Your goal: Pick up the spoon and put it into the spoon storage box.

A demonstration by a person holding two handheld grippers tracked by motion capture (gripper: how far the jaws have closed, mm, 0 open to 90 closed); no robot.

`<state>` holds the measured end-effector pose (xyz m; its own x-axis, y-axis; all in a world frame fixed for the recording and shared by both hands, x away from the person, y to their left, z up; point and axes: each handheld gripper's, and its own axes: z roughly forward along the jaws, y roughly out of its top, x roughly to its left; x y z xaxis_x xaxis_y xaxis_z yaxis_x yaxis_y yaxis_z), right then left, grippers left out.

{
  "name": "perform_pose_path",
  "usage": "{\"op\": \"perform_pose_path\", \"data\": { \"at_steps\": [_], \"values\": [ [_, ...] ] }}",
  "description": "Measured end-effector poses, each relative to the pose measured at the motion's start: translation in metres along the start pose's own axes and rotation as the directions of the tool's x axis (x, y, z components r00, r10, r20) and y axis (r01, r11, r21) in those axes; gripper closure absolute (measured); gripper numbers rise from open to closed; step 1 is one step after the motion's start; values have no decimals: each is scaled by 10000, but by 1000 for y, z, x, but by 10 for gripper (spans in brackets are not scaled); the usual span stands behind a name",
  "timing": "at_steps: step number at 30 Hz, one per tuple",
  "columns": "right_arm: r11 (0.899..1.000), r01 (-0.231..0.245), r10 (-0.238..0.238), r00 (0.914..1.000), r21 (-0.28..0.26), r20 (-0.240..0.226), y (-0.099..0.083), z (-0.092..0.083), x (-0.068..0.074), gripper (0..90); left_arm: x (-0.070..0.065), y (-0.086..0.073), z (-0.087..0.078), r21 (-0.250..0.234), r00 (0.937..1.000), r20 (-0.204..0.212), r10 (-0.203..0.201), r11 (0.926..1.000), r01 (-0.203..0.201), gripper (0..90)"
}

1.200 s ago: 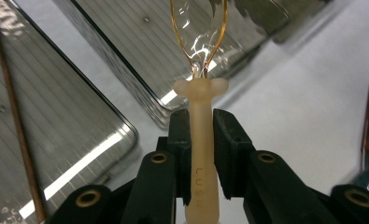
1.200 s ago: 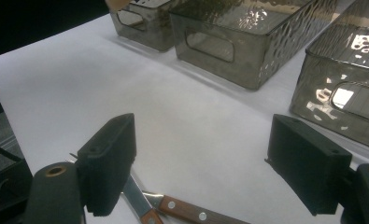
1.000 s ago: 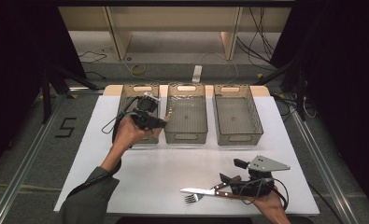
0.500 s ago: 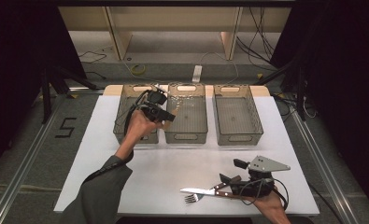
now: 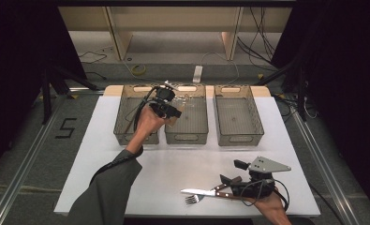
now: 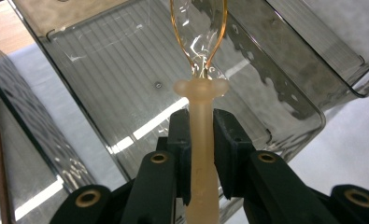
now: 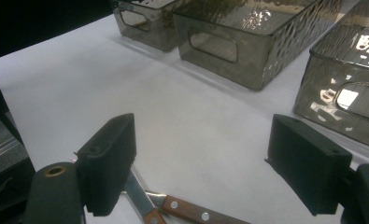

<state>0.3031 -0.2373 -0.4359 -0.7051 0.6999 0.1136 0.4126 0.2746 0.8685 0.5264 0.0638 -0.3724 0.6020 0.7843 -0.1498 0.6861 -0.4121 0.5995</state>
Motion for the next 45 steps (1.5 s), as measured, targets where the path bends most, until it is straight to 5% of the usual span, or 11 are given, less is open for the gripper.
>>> {"op": "perform_pose_path", "data": {
  "at_steps": [23, 26, 37, 45],
  "values": [
    [10000, 13, -13, 10000, 42, -54, 0, 0, 1, 243, -3, 3, 23, 40, 9997, -235, -87, 10000, 88, 757],
    [10000, 5, -4, 10000, 39, -57, 0, 0, 1, 243, 0, 2, 22, -144, 9987, -257, -446, 9989, 443, 628],
    [10000, -1, 1, 10000, 54, -25, 0, 0, 1, 243, 0, -13, -2, -852, 9942, 743, -778, 9928, 841, 344],
    [9999, 9, -9, 10000, 102, -6, 0, 1, 1, 243, -5, -45, -45, -1672, 9885, 1335, -716, 9815, 937, 264]
  ]
}}
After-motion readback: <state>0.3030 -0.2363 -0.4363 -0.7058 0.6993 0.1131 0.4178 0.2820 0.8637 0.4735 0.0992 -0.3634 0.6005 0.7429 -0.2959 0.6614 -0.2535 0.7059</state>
